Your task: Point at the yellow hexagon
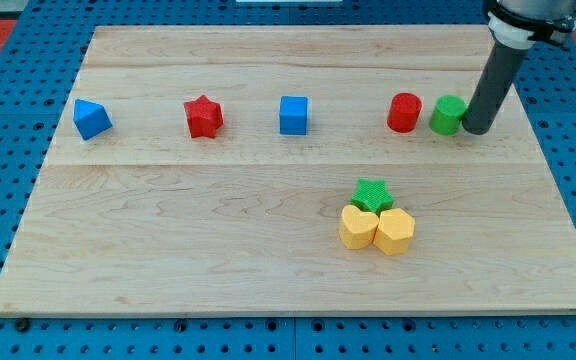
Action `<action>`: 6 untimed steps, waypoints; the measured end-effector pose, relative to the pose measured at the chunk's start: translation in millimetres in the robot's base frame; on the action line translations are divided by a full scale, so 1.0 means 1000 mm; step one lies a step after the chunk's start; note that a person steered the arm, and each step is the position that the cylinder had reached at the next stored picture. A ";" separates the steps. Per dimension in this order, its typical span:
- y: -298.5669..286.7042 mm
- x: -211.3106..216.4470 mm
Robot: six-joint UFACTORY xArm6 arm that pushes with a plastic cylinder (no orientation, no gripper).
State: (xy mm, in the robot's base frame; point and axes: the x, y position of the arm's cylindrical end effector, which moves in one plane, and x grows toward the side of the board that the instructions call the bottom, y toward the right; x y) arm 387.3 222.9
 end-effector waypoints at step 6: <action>-0.144 0.131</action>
